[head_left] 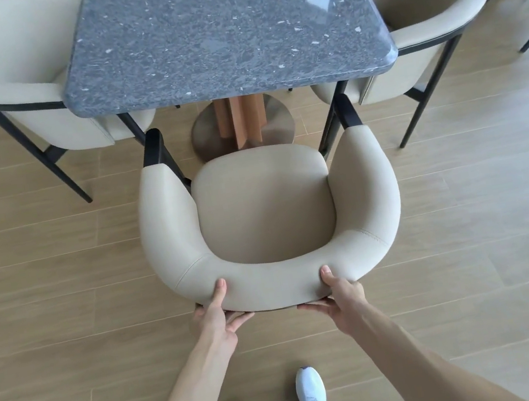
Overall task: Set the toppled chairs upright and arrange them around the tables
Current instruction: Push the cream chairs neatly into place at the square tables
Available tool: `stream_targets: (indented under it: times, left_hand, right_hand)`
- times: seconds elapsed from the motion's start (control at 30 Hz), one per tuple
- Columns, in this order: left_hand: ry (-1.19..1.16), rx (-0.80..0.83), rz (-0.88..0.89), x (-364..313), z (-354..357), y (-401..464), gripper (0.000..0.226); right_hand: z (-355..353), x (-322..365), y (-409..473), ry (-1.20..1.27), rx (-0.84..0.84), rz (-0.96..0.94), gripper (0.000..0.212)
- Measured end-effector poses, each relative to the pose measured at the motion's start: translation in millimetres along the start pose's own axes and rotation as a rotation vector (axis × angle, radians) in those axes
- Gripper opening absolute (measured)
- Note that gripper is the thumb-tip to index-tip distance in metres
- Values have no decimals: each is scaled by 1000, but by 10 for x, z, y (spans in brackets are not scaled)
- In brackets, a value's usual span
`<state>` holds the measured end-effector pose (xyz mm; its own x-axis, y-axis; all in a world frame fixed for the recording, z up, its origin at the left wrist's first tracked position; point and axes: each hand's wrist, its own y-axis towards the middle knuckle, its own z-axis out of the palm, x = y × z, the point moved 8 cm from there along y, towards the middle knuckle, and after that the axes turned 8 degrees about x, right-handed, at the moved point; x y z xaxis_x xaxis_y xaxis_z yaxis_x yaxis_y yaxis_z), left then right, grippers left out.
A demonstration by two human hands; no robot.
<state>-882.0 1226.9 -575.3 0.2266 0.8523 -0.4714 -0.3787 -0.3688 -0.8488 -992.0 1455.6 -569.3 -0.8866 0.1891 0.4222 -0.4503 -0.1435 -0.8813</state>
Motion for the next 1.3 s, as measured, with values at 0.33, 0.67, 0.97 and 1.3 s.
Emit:
stream_targets:
  times: [0.33, 0.67, 0.97, 1.3]
  left_hand:
    - [48, 12, 31, -514, 324, 433, 32]
    - [98, 16, 36, -935, 414, 701, 34]
    - [111, -14, 31, -987, 426, 716, 39]
    - [310, -29, 84, -1096, 465, 338, 45]
  right_hand:
    - [517, 407, 328, 2, 42, -38, 30]
    - [881, 511, 570, 25, 32, -33, 23]
    - [911, 549, 581, 10, 14, -46, 24]
    - [813, 612, 305, -274, -41, -61, 36]
